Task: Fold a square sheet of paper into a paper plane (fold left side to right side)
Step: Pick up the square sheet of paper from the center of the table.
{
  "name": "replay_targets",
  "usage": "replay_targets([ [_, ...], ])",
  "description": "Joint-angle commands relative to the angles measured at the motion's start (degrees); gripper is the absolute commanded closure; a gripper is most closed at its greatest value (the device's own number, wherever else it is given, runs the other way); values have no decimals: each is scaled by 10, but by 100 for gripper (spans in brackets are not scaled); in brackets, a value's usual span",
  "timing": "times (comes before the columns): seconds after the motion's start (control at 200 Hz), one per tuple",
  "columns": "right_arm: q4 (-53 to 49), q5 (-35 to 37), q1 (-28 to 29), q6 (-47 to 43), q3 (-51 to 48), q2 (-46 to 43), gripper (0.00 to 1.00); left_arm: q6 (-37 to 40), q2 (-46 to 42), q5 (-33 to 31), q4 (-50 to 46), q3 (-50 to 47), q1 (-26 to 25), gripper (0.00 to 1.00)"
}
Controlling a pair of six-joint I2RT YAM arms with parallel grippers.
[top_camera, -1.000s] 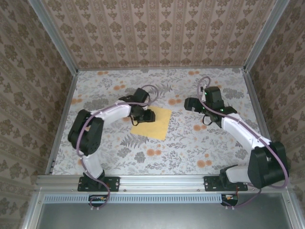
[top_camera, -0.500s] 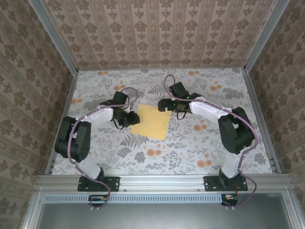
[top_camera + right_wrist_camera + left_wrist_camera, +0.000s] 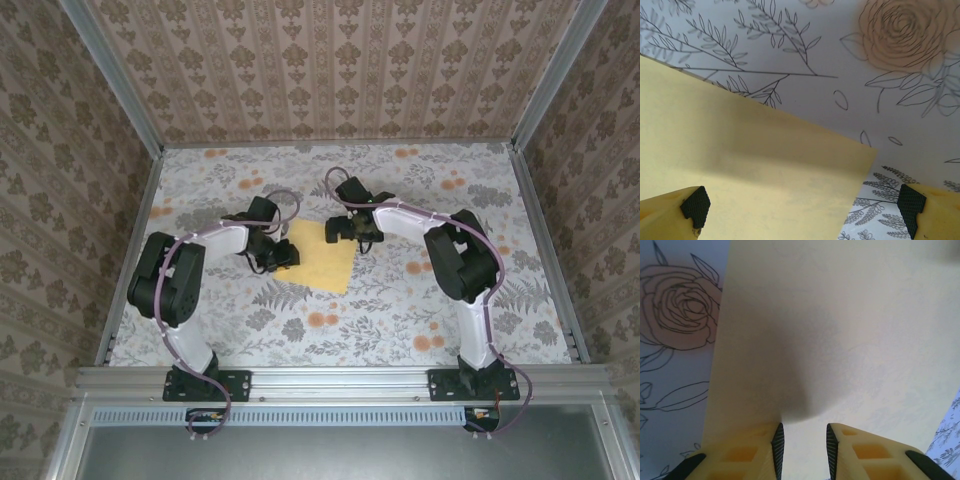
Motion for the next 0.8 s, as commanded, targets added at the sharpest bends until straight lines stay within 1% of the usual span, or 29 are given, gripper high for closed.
replay_targets([
  [0.0,-30,2,11,3,24,23,0,13,9,-8,-16,11,-5,70],
  [0.24,-30,-34,29,5,30,35,0,7,16,-9,-6,9,-11,72],
  [0.37,-30,-54,38,5,31,30,4,2,17,-6,4,5,-12,72],
  [0.62,-47,-70,43,3,29,15,19,-3,11,6,24,1,-12,73],
  [0.72,-45,-80,43,-2,28,5,30,-3,-1,15,36,-2,-7,73],
  [0.76,-42,-89,43,-5,27,-1,38,-4,-8,20,43,-3,-4,73],
  [0.795,-41,-93,43,-6,27,-5,43,-3,-16,26,48,-5,0,72],
])
